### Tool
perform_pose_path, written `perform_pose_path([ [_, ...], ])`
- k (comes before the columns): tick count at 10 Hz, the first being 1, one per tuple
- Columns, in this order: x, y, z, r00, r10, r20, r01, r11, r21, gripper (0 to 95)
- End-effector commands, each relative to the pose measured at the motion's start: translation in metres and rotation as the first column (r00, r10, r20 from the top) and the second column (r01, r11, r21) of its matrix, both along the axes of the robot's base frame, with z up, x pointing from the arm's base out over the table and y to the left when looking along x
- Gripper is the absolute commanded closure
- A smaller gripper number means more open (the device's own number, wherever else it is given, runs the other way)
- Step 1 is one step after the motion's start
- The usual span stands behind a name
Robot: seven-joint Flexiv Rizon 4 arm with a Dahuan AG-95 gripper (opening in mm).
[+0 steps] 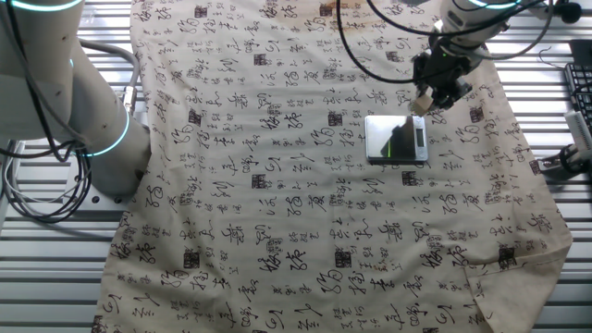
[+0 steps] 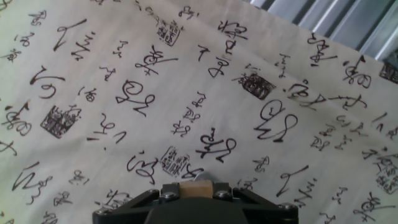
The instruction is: Place the block on the scale
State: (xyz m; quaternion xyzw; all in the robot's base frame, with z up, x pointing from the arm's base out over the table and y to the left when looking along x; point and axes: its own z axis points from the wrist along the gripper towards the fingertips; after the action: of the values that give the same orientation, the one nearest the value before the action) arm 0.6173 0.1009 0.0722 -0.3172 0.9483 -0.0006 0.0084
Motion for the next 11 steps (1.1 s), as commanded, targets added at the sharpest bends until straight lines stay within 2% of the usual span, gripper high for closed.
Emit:
perform_pose_path([
  [1,-0.002,-0.002,-0.001,1.000,-0.003,-0.004,0.003,1.000,-0.004,95.0],
  [11,-0.019,-0.025,-0.007,1.000,0.008,0.007,-0.008,1.000,-0.002,95.0],
])
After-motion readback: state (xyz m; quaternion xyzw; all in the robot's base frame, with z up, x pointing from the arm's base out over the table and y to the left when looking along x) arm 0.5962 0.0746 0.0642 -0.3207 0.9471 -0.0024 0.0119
